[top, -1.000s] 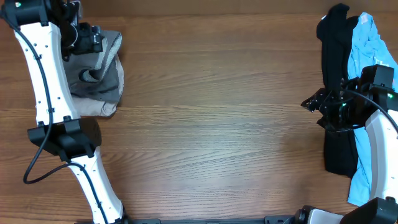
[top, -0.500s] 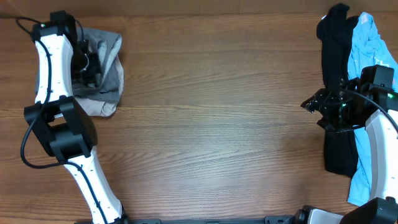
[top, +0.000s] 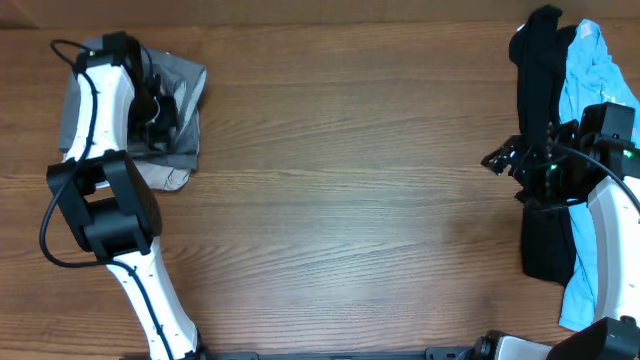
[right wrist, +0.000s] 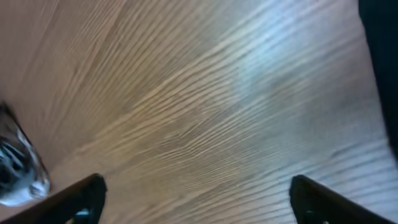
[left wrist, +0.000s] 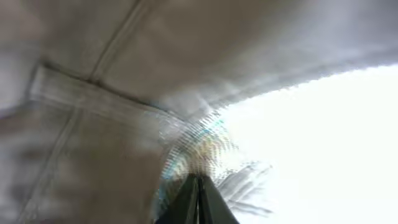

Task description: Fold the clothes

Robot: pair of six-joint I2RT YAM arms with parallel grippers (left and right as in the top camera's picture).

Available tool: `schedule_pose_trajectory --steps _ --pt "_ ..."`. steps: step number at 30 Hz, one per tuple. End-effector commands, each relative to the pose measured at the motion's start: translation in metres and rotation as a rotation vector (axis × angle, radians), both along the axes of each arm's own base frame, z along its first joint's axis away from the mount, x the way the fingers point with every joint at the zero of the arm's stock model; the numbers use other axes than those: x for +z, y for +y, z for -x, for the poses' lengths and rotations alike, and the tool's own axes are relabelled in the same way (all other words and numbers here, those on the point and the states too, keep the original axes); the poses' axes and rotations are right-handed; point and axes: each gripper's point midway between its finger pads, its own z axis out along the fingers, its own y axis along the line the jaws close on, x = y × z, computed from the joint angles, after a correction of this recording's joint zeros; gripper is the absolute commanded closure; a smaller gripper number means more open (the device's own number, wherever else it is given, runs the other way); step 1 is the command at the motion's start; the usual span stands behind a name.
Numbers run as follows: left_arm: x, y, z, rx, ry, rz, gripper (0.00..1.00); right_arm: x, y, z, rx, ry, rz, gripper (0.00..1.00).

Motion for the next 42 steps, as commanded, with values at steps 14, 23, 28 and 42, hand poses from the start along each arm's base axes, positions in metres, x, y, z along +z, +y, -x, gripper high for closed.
schedule_pose_trajectory --steps 14,23,28,42 --pt "0.261 -0.072 0.011 -0.132 -0.584 0.146 0.0 0.197 0.019 -0.008 0.232 -0.412 0.232 0.0" --pt "0.258 -0.073 0.013 -0.132 -0.57 0.15 0.0 0.246 0.055 0.05 0.299 -0.531 0.23 0.0" --pt "0.258 -0.073 0.013 -0.131 -0.569 0.15 0.0 0.247 0.072 0.067 0.345 -0.526 0.136 0.0" --pt "0.258 -0.073 0.013 -0.131 -0.569 0.15 0.0 0.245 0.061 0.047 0.393 -0.561 0.269 0.0"
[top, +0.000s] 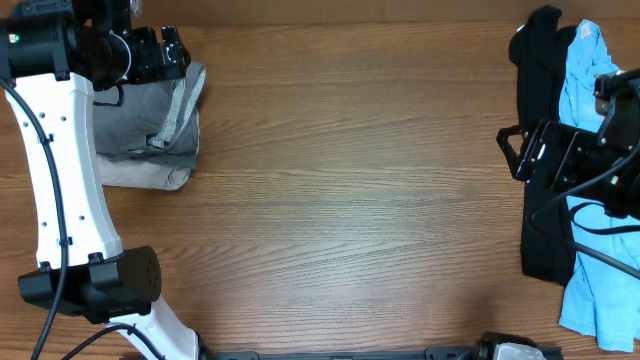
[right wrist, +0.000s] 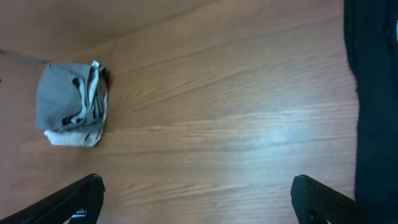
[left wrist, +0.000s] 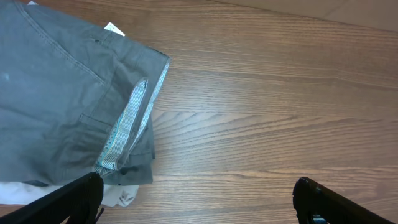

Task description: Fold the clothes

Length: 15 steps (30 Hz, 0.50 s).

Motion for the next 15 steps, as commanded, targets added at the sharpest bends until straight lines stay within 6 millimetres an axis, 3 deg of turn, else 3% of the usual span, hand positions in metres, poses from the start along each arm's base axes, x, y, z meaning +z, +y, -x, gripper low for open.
schedule_pose_trajectory --steps 1,5,9,13,15 --pt "0.01 -0.006 0.001 -0.014 -0.028 0.013 0.0 0.013 0.009 -0.003 0.121 -0.116 0.107 0.0" --pt "0.01 -0.006 0.001 -0.014 -0.028 0.013 0.0 0.023 0.039 0.012 0.358 -0.288 0.248 0.0" --pt "0.01 -0.006 0.001 -0.014 -0.028 0.013 0.0 0.021 0.043 0.029 0.385 -0.445 0.297 0.0" --pt "0.01 -0.006 0.001 -0.014 -0.028 0.013 0.0 0.005 0.044 0.039 0.371 -0.576 0.312 0.0" --pt "0.01 -0.006 0.001 -0.014 -0.028 0.013 0.0 -0.013 0.045 0.043 0.356 -0.648 0.307 0.0"
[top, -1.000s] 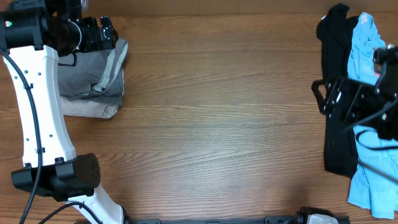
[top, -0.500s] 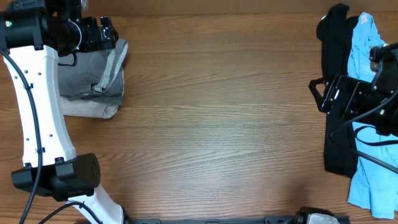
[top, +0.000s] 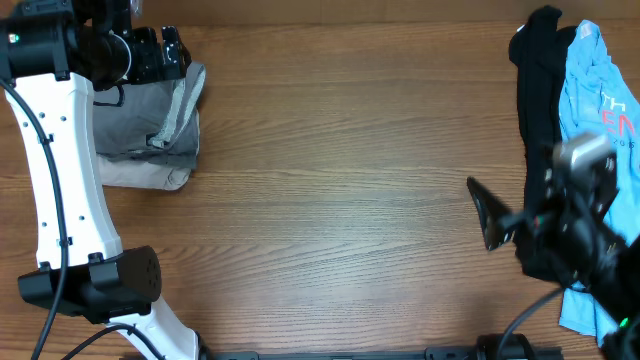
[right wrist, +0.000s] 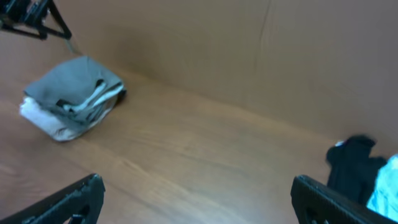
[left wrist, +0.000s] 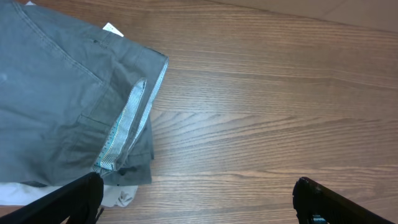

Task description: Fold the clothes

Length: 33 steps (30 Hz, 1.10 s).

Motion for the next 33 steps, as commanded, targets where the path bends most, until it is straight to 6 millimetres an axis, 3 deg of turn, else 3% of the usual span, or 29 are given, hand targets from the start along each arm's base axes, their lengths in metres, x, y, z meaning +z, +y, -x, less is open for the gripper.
schedule_pose_trajectory --steps 1,5,13,20,28,33 --pt "0.01 -0.005 0.001 -0.011 -0.027 0.008 0.0 -0.035 0.001 -0.001 -0.008 -0.065 -0.045 0.0" --pt "0.01 -0.005 0.001 -0.011 -0.027 0.008 0.0 -0.066 -0.005 -0.009 -0.055 -0.165 -0.148 0.0" --pt "0.01 -0.005 0.001 -0.011 -0.028 0.008 0.0 -0.125 -0.005 -0.021 -0.048 -0.307 -0.179 0.0" --pt "0.01 -0.005 0.001 -0.011 -0.027 0.008 0.0 -0.143 -0.017 -0.024 -0.104 -0.455 -0.175 0.0" --pt "0.01 -0.005 0.001 -0.011 -0.027 0.008 0.0 -0.16 -0.039 -0.024 -0.238 -0.463 -0.166 0.0" --pt "0.01 -0.005 0.001 -0.011 -0.027 0.008 0.0 -0.178 -0.041 -0.027 -0.251 -0.427 -0.161 0.0"
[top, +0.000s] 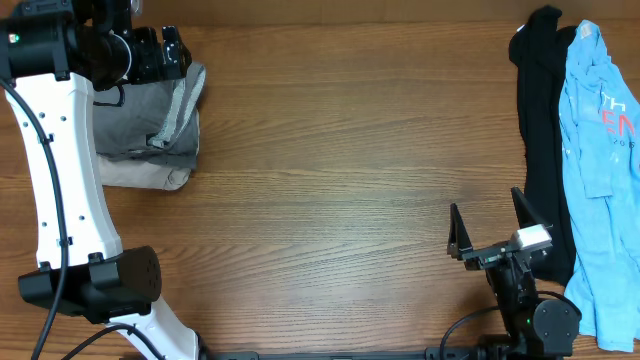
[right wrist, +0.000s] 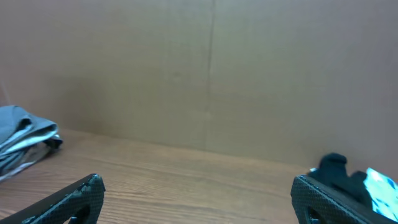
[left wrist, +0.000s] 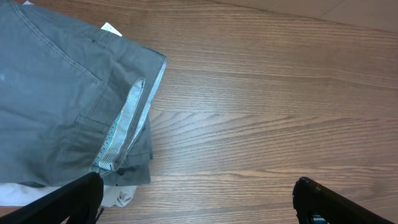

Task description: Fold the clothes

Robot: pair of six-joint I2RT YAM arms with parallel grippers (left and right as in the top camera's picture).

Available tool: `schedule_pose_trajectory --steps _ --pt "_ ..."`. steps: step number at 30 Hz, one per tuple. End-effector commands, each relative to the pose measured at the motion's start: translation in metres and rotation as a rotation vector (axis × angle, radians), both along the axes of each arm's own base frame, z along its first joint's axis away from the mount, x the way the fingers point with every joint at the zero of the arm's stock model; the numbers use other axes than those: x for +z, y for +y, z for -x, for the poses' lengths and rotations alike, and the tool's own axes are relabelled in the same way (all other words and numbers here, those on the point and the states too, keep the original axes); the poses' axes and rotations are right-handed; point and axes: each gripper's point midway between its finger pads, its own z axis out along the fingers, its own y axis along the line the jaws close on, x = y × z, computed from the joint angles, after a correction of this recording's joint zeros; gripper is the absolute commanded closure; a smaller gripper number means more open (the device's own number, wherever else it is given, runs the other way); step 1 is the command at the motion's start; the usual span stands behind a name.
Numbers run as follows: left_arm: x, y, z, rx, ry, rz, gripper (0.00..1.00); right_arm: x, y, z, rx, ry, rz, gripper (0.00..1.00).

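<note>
Folded grey trousers [top: 140,115] lie at the far left on a white garment [top: 140,175]; the left wrist view shows the trousers [left wrist: 62,106] with their striped lining and a white corner [left wrist: 118,196] below. My left gripper [top: 170,55] hangs open above that pile's far right corner, its fingers [left wrist: 81,199] wide apart with nothing between them. A black garment [top: 540,130] and a light blue shirt [top: 600,150] lie unfolded at the right edge. My right gripper [top: 490,225] stands open near the front edge, left of the black garment, its fingers [right wrist: 74,202] empty.
A brown cardboard wall [right wrist: 211,74] closes the far side of the wooden table [top: 350,180]. Looking level across the table, the right wrist view has the grey pile [right wrist: 25,137] far left and the black garment [right wrist: 336,168] at the right.
My right arm has dropped back to the table's front edge, its camera now level with the far wall. The left arm and the clothes have not moved.
At first my left gripper was shut and pressed into the grey pile, the right one open low beside the black garment. Then the left was open and raised over the pile, the right higher. The right arm then drew toward the front edge, where it now sits.
</note>
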Motion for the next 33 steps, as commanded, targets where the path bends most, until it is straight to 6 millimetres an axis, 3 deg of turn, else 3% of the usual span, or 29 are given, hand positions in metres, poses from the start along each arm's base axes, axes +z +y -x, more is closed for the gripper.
schedule_pose_trajectory --steps 1,6,33 --pt "0.01 -0.004 0.001 -0.009 -0.027 0.003 0.0 -0.016 -0.007 -0.004 -0.038 0.031 -0.01 0.0" --pt "0.01 -0.004 0.001 -0.009 -0.027 0.003 0.0 -0.058 -0.005 -0.008 -0.026 0.16 -0.014 0.0" --pt "0.01 -0.004 0.001 -0.009 -0.027 0.003 0.0 -0.056 -0.005 -0.008 -0.024 0.156 -0.034 0.0"
